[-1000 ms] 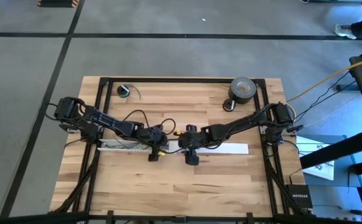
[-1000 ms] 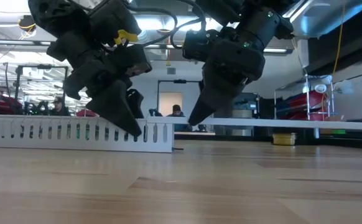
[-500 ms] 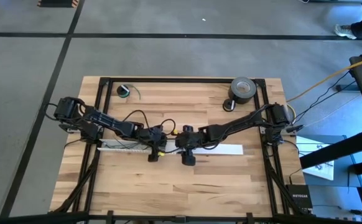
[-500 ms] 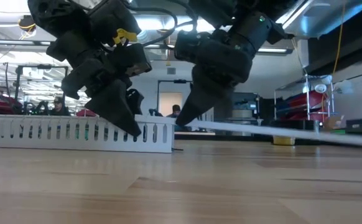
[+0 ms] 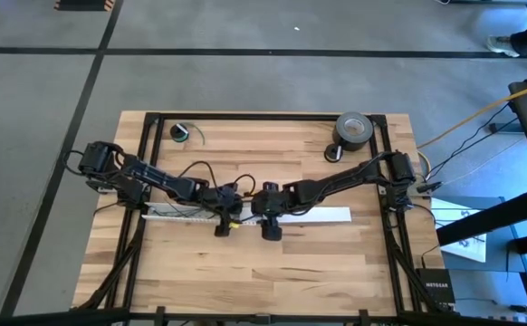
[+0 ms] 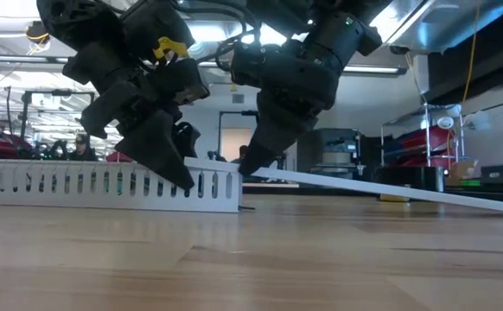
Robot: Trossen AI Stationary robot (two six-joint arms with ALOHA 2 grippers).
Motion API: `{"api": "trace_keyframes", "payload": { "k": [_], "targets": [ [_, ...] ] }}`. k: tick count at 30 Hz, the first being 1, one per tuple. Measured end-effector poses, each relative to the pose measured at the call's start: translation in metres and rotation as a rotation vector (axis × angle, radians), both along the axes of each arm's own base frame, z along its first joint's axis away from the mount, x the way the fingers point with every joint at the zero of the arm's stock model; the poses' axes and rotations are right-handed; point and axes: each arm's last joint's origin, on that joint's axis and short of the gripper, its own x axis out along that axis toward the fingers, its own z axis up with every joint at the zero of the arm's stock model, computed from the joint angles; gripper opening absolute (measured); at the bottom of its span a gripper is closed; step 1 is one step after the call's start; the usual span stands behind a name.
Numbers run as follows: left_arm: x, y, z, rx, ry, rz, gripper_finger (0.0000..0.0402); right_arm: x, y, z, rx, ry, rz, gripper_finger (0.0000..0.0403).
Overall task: Ziptie cables
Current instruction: Close the white cable duct
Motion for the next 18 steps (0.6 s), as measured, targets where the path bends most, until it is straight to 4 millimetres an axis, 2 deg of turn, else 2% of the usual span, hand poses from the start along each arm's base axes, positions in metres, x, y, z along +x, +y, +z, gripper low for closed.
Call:
{"api": "trace_keyframes", "payload": {
  "k": [8,15,18],
  "targets": [
    [-0.0002,-0.0004,-0.0001,-0.005,0.004,0.001,0.0217,-0.0006,0.0009,0.0001,0.02,0.014,-0.019,0.0218],
    [-0.0003,0.0048,-0.001,-0.015,0.015,0.031,0.0282,0.0021,0.0004,0.0018,0.021,-0.012,-0.029,0.0218],
    [-0.0017,0.0054,0.0056,-0.014,0.026,0.031,0.03,0.0018,0.0004,0.0016,0.02,-0.009,-0.029,0.0218]
  ]
}}
